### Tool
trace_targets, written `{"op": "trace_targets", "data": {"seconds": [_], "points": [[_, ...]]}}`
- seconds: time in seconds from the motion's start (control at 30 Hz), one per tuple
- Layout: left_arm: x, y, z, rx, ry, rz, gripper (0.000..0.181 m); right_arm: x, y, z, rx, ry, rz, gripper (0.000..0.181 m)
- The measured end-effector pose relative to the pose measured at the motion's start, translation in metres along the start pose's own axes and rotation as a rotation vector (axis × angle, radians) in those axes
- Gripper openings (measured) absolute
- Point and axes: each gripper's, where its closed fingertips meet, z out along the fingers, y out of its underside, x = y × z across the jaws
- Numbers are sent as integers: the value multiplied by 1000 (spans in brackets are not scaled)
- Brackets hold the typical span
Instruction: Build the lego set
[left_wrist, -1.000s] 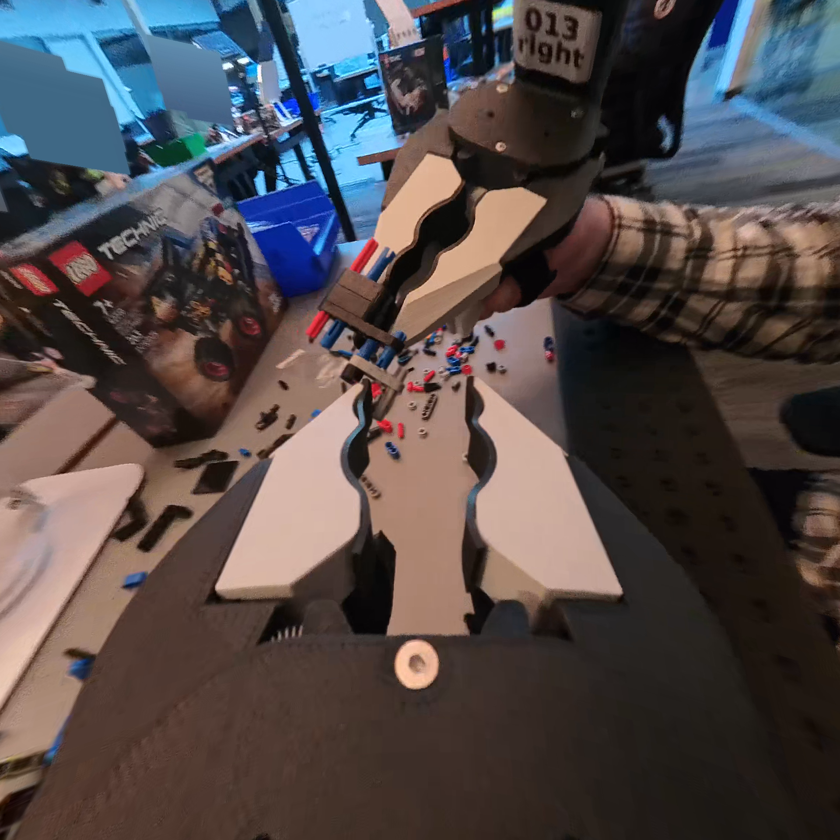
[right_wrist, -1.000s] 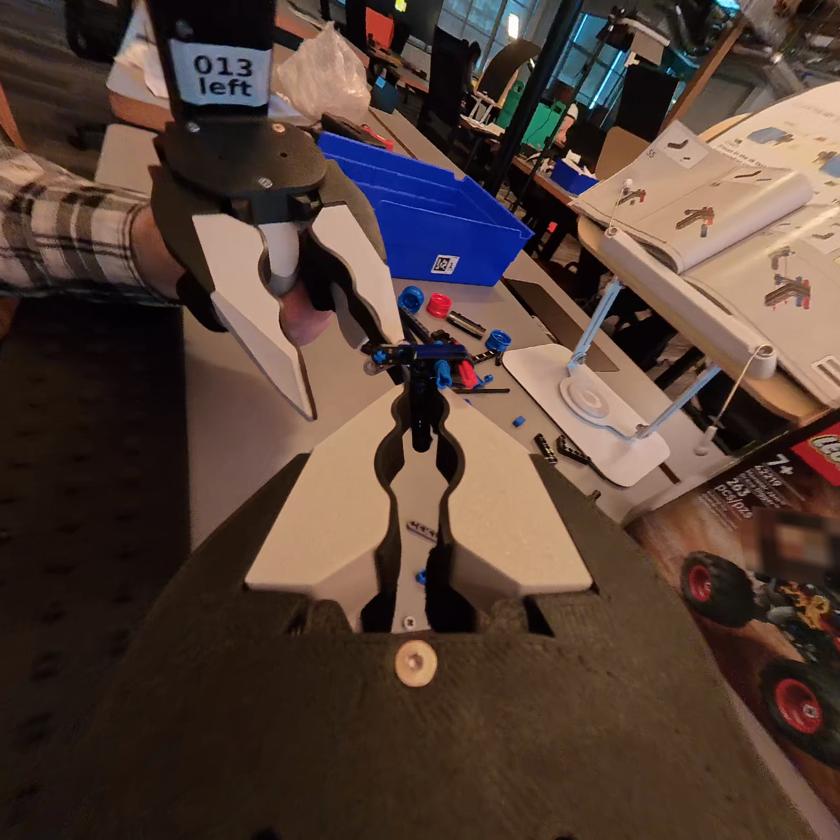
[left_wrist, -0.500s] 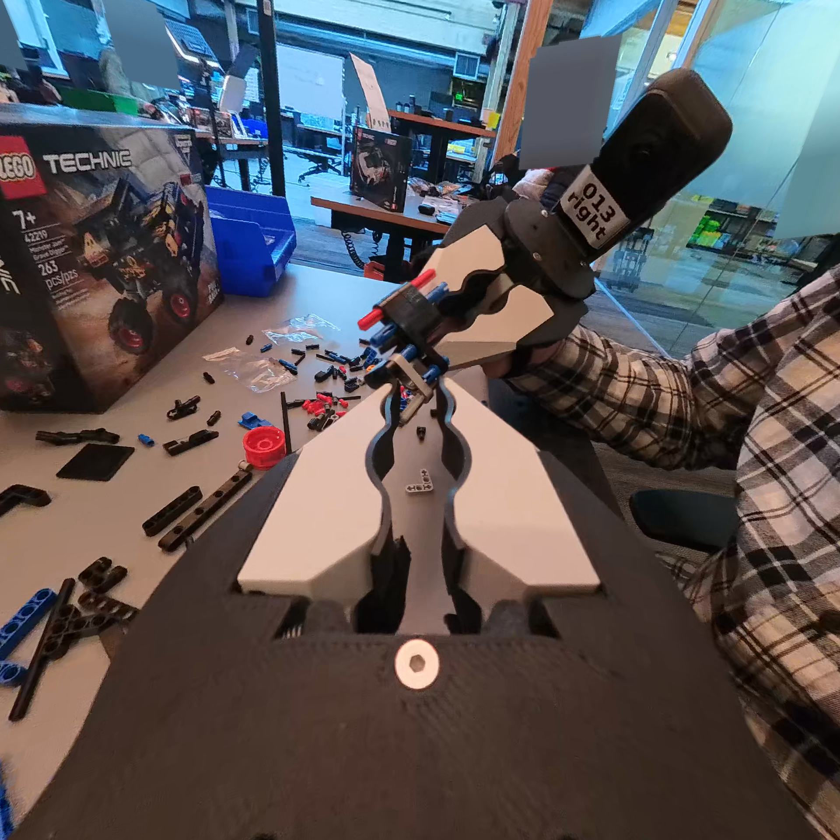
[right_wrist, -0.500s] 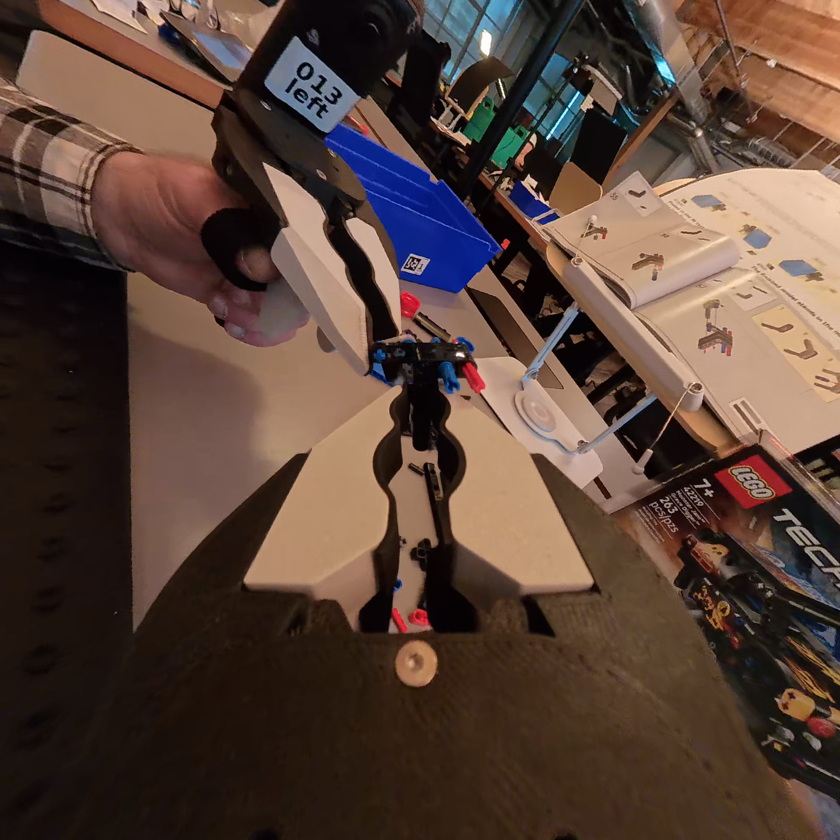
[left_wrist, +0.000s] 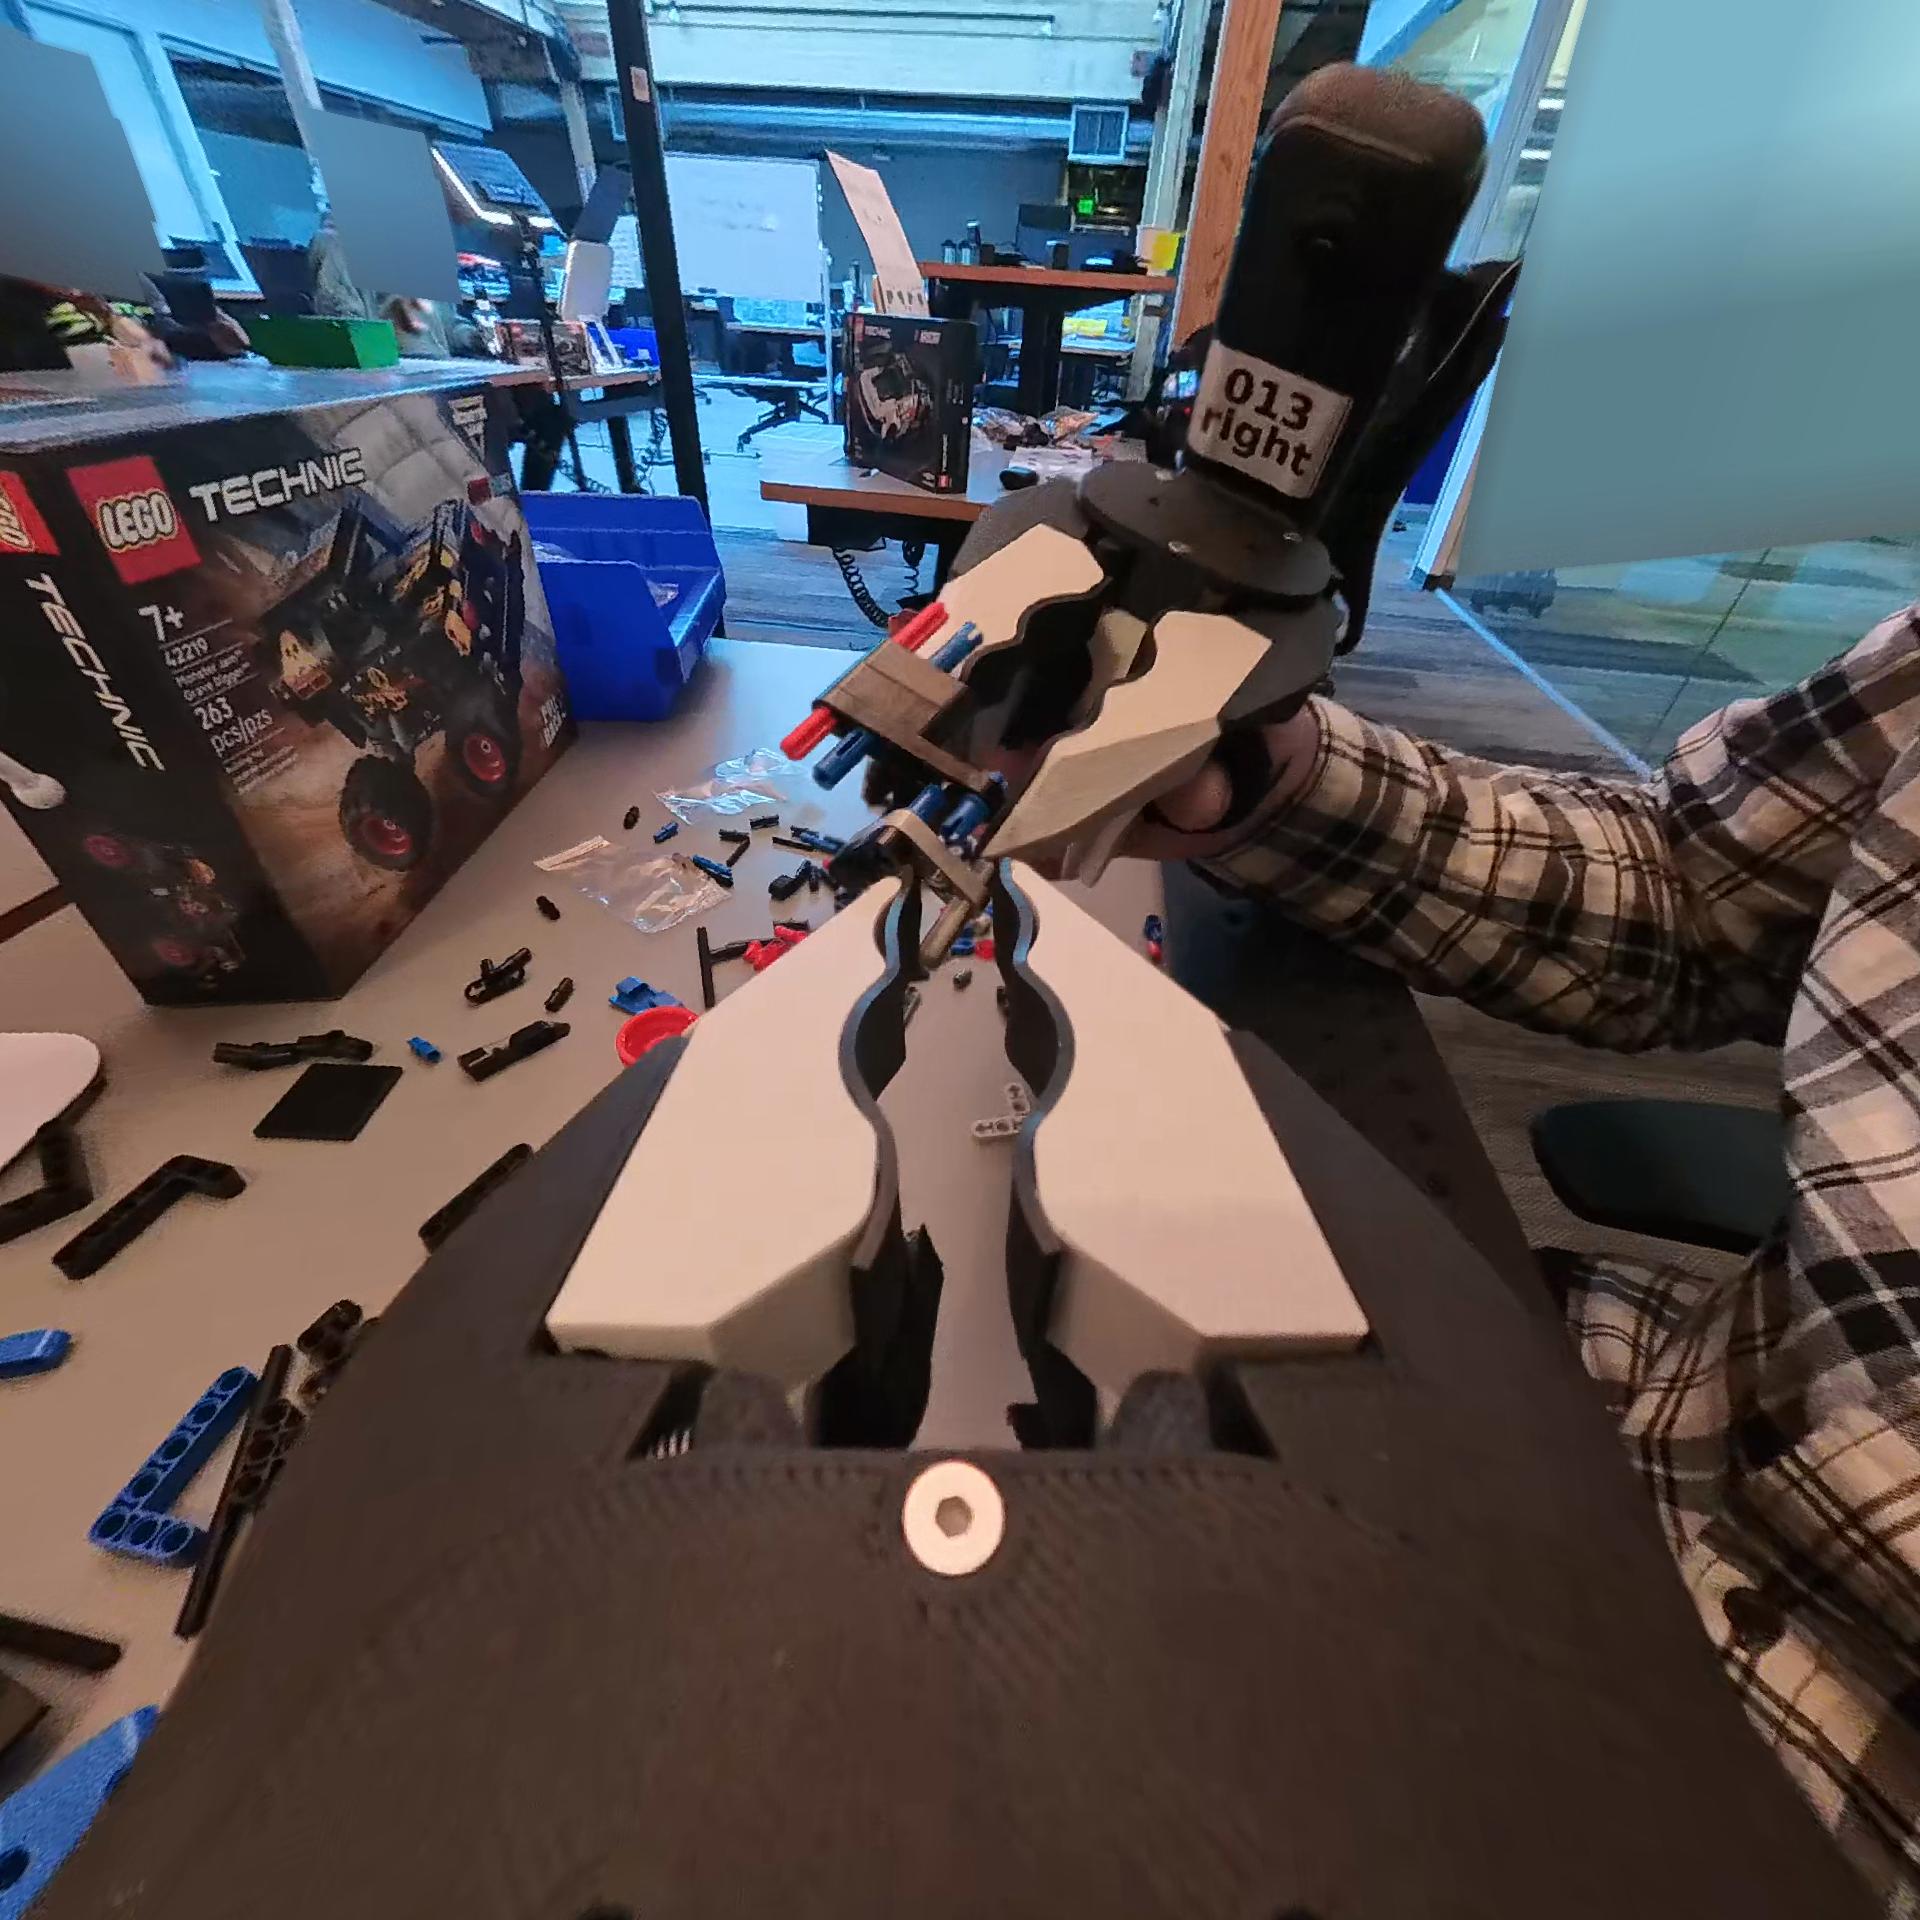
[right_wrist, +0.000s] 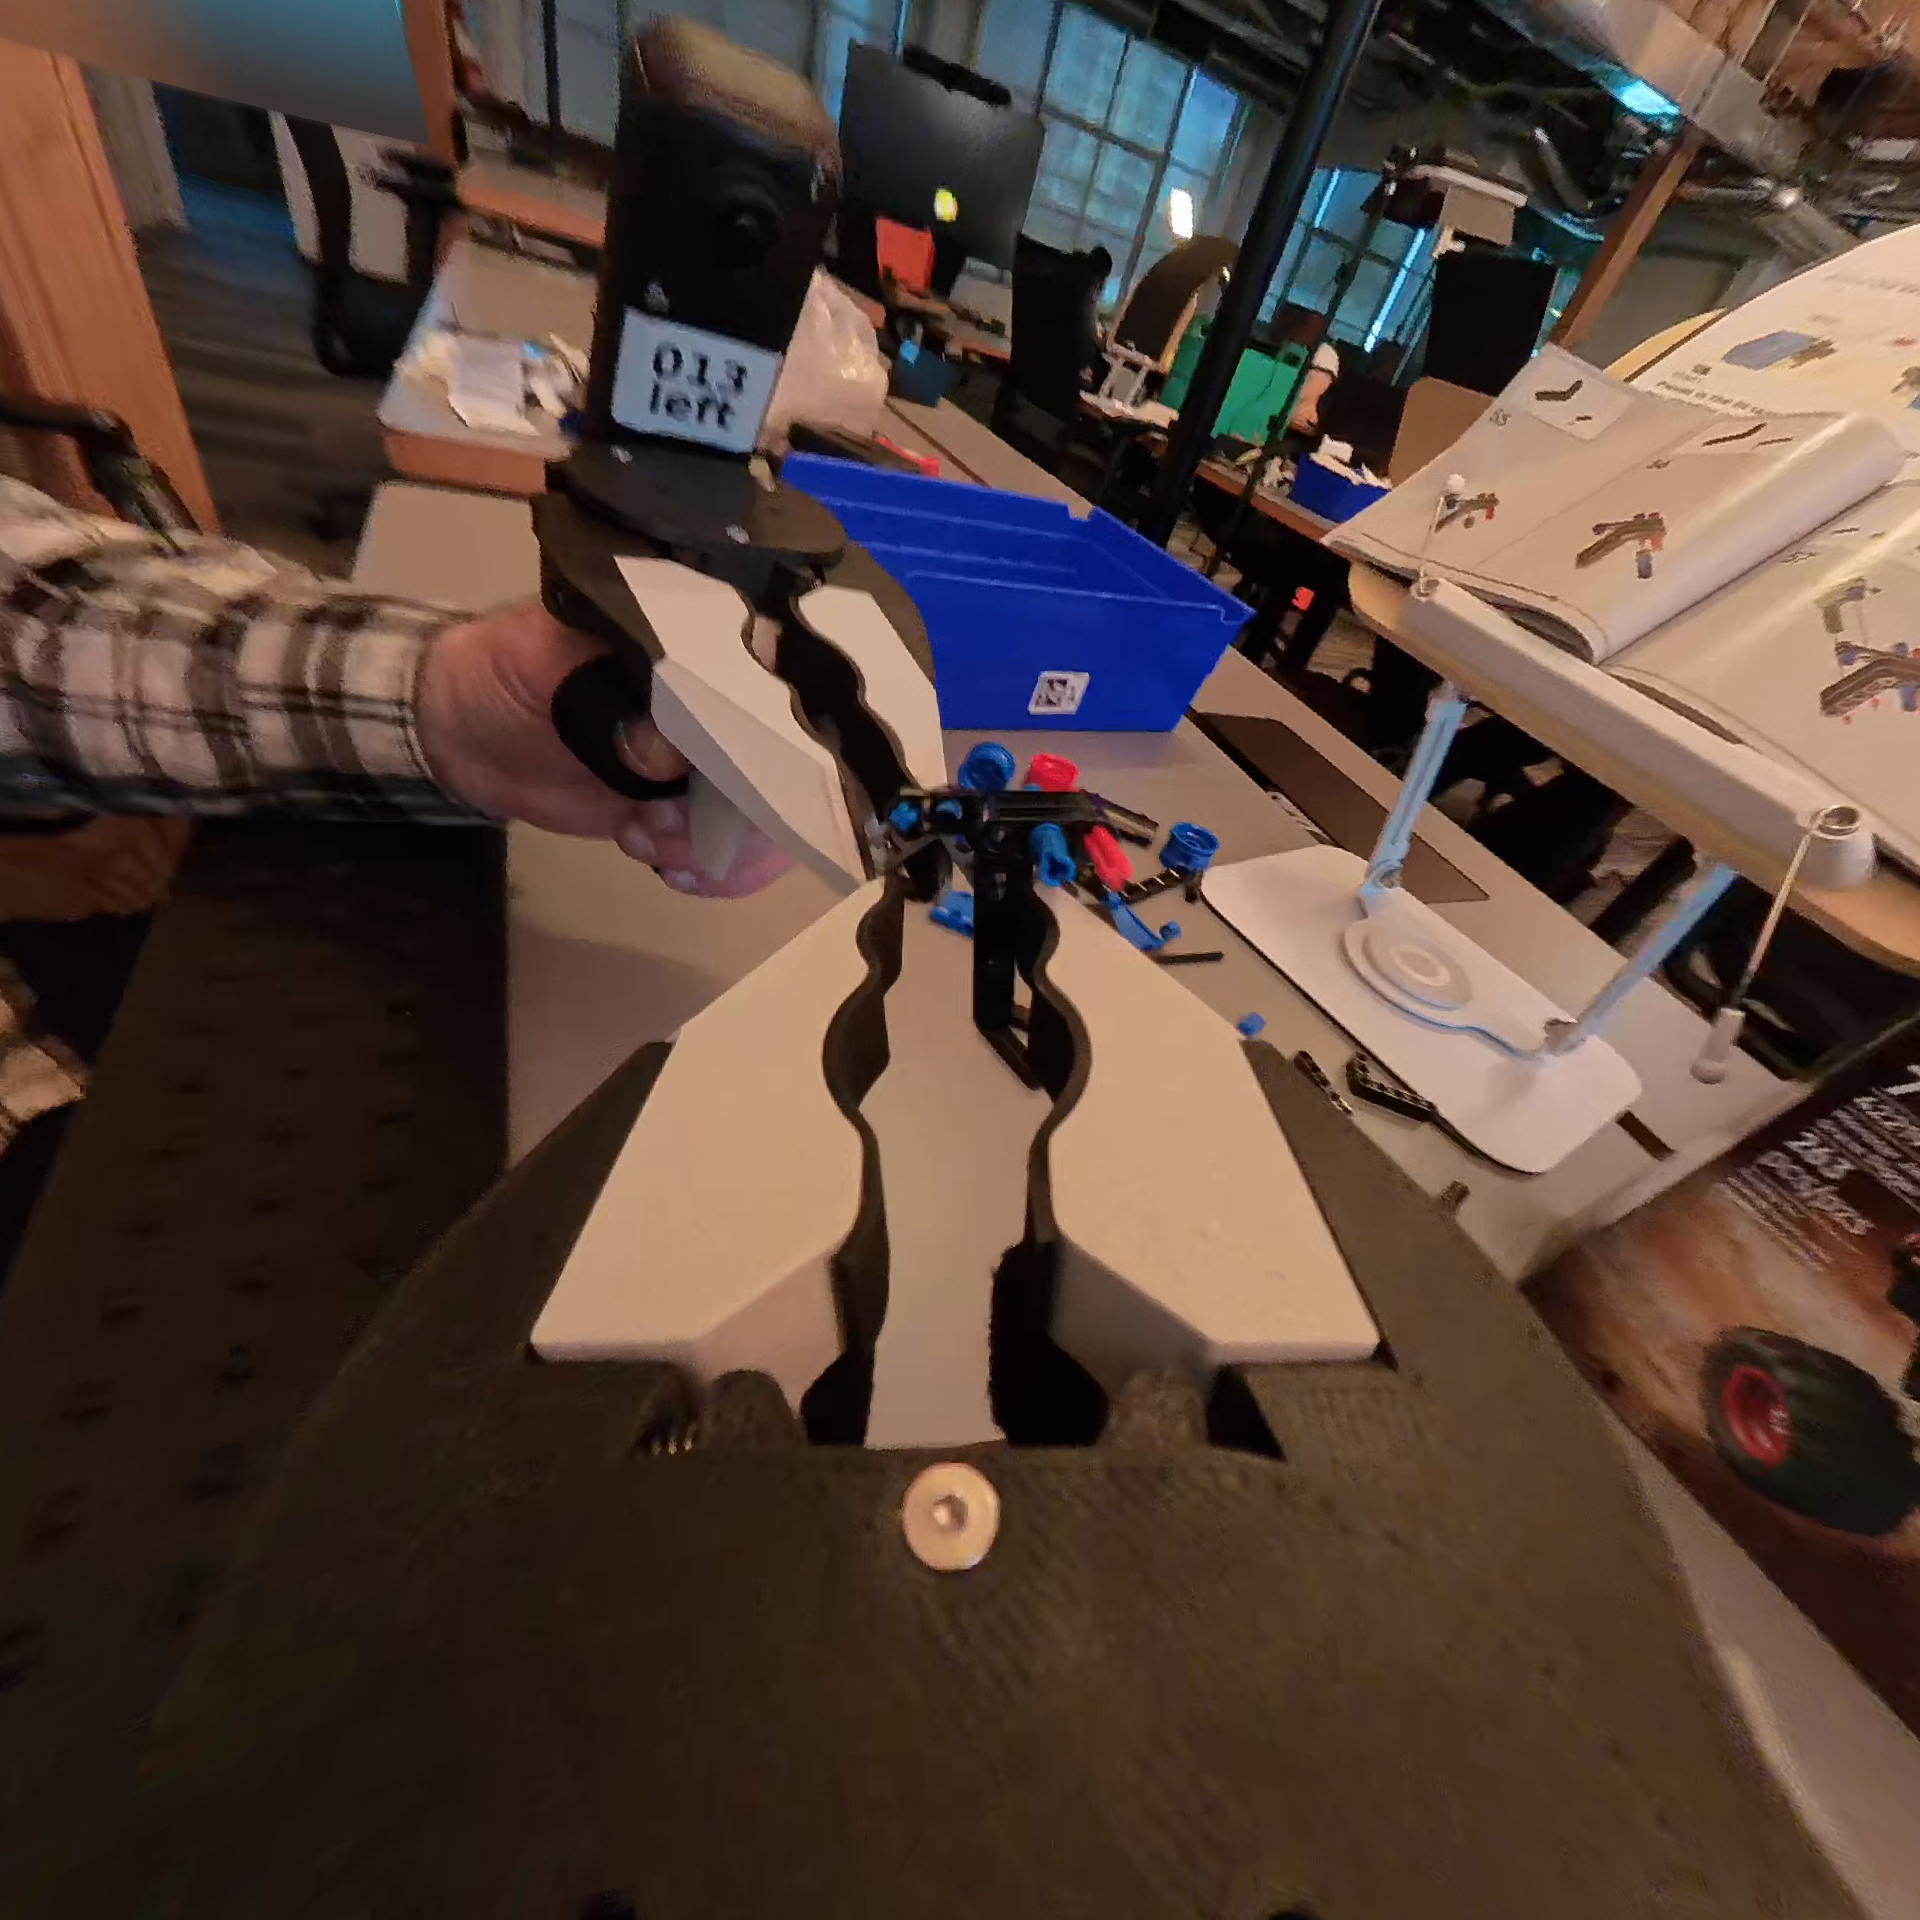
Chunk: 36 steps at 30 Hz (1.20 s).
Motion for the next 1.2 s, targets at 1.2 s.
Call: {"op": "trace_targets", "data": {"seconds": [1.2], "points": [[-2, 25, 6, -58, 54, -162, 10, -5, 24, -15, -140, 38, 126, 15]]}}
